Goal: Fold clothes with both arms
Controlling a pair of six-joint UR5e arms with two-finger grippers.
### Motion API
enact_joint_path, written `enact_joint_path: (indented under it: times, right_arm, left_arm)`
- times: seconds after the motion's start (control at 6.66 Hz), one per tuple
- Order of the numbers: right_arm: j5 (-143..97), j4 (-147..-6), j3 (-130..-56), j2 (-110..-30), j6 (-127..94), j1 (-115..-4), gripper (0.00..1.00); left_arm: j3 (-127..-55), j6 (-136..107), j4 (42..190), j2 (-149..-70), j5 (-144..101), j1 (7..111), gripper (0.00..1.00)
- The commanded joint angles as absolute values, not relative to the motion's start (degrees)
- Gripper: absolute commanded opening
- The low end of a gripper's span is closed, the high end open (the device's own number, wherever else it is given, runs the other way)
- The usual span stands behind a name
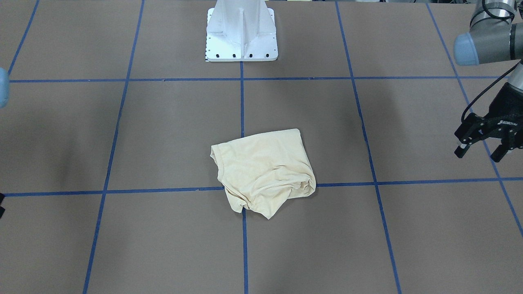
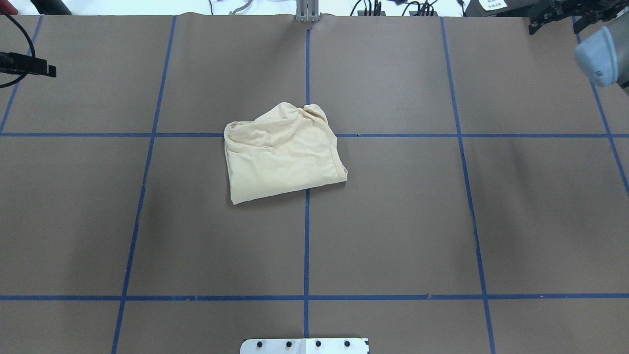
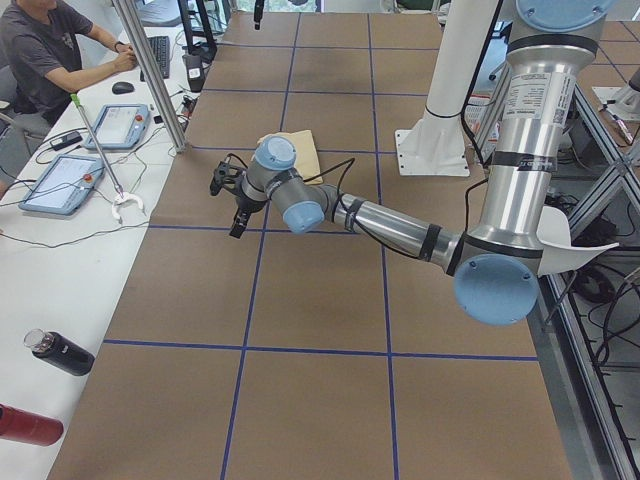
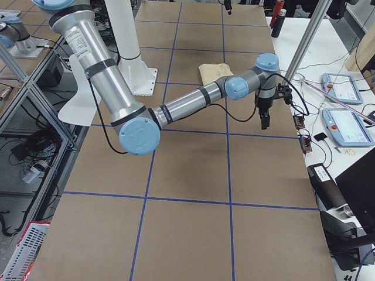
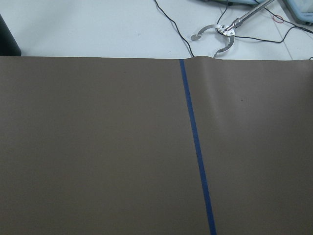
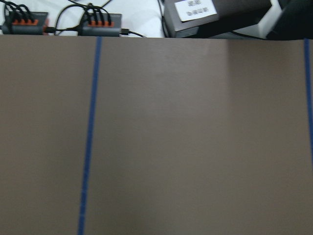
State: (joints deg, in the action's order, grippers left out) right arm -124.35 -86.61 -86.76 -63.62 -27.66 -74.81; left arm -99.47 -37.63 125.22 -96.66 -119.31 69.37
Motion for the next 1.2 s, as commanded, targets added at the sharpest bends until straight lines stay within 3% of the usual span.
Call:
enact_joint_path:
  times: [0.0, 0.6, 1.05]
  right_arm:
    - [-120.8, -86.7, -87.0, -71.6, -9.6, -80.2, 1.00]
    - [-121.6, -105.3, -91.1, -75.3, 8.0, -89.7, 1.00]
    - [-130.7, -107.9, -92.3, -80.1, 8.1, -92.4, 1.00]
  left_arm:
    - [-99.7, -18.6, 116.8, -95.0, -121.2, 75.7, 1.00]
    - [-99.3, 1.4, 100.3, -94.5, -120.8, 82.8, 1.00]
    - [-99.4, 9.0, 87.2, -95.1, -121.4, 85.6, 1.00]
